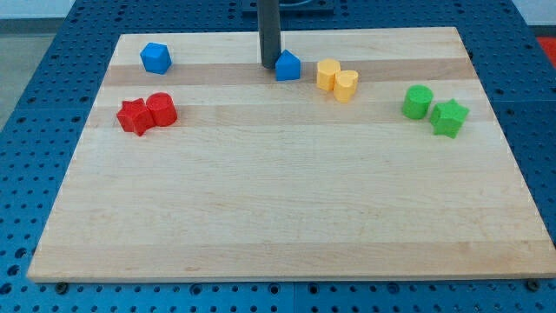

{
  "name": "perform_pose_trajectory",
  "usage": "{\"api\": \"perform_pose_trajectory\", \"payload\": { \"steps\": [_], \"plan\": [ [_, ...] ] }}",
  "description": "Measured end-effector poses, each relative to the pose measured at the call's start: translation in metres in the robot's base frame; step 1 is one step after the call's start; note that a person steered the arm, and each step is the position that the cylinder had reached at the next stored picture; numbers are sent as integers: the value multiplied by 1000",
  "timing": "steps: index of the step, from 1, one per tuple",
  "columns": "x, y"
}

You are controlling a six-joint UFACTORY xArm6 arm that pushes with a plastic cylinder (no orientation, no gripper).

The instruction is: Push the blue triangle towards yellow hexagon

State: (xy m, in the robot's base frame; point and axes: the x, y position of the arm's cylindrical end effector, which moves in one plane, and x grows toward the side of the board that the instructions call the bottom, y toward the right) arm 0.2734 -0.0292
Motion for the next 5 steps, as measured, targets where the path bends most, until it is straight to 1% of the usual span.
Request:
{"api": "perform_pose_trajectory", "payload": {
  "steps": [3, 5],
  "plan": [
    [20, 4],
    [26, 6]
  ]
}}
